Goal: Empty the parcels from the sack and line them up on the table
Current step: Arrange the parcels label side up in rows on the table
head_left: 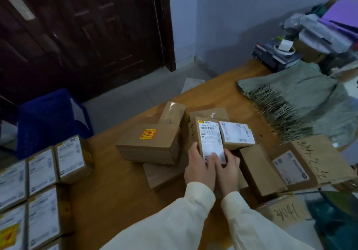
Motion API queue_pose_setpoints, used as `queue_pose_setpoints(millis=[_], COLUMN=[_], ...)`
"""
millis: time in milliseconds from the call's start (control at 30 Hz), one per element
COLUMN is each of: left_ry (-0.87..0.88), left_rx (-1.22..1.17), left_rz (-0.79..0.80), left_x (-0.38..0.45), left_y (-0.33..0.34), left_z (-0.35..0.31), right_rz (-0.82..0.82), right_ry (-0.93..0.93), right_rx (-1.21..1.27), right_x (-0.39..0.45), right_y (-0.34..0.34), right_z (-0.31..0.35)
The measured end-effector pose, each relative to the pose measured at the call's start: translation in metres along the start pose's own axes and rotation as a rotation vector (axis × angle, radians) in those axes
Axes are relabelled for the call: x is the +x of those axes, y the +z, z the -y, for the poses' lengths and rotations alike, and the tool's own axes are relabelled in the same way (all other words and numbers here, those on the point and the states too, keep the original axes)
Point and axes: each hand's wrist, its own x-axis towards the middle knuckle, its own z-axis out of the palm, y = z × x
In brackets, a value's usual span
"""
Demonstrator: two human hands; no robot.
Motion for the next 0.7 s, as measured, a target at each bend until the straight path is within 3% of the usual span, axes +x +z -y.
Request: queue_pose_setpoints(millis=[200, 333, 533, 700], left_ry=[0.058, -0.002, -0.201, -0.334], left_rx=[0.044, 0.029, -0.036, 0.033], left_rz=[-0.011, -0.048, -0.167, -0.113], left_x=[-0.045, -0.076, -0.119, -0.140], left_y=[-0.034, -0.063, -0.107, -0.115], left_z=[0.032, 0.073, 0.150, 0.204], right_rz=[0.136, 0.255, 0.595, 0.826], right_ry=[-0.024, -0.151, -0.324, -0.178], right_rx=[-0.079, -0.238, -0.407, -0.560], right_x=[-0.061, -0.107, -0.162, -0.175], right_y=[-0.020, -0.016, 0.006, 0.038], right_z=[-0.018, -0.033, -0.062, -0.095])
